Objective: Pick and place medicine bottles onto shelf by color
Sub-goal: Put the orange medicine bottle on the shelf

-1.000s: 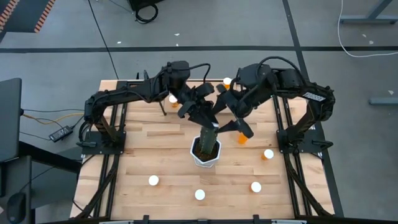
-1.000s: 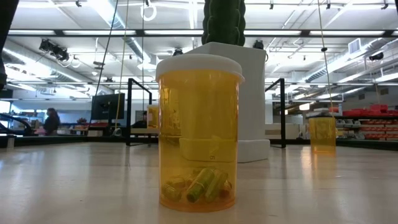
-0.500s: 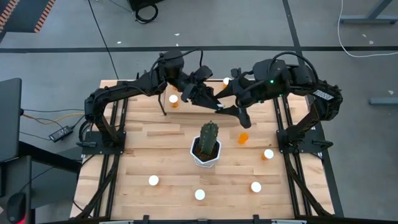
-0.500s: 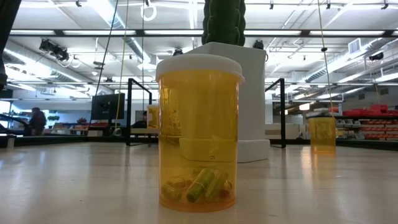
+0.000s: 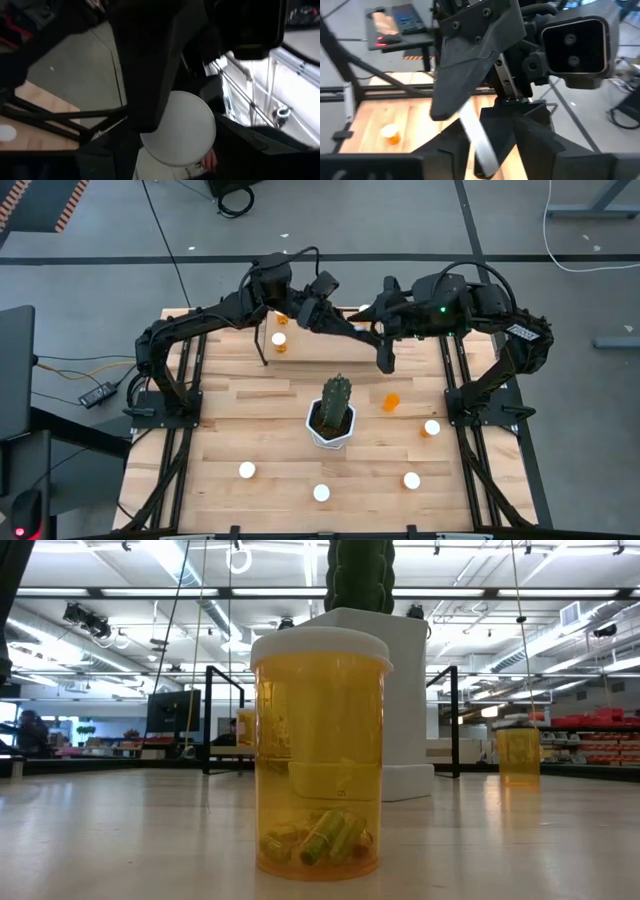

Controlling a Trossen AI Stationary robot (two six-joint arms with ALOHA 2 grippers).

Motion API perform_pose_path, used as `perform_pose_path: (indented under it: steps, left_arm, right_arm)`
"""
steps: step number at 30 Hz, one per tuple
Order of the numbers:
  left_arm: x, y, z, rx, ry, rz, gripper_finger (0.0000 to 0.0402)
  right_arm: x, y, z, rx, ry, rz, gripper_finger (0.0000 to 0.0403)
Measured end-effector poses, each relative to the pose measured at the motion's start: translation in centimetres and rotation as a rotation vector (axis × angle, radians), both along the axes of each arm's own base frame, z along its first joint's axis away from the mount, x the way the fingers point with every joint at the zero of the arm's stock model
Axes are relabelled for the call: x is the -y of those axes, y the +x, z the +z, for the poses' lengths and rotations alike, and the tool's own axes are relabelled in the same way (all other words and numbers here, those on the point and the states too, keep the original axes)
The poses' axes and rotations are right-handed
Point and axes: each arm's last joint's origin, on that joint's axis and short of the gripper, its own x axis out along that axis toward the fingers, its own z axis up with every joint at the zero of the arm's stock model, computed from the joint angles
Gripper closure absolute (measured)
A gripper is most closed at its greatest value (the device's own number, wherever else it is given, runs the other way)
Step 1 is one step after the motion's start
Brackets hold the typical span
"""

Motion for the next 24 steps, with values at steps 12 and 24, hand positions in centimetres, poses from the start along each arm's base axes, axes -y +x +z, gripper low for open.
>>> perform_pose_path:
  steps: [12, 24]
  left_arm:
    - [-1.3, -0.1, 0.1, -0.002, -0.036, 0.137, 0.0184]
    - [-2.3, -0.2, 0.5, 0.058, -0.045, 0.338, 0.0196]
  right_arm:
    - [0.4, -0.1, 0.0, 0.009, -0.023, -0.146, 0.0367]
    - [0.8, -0.4, 0.4, 0.035, -0.083, -0.287, 0.0388]
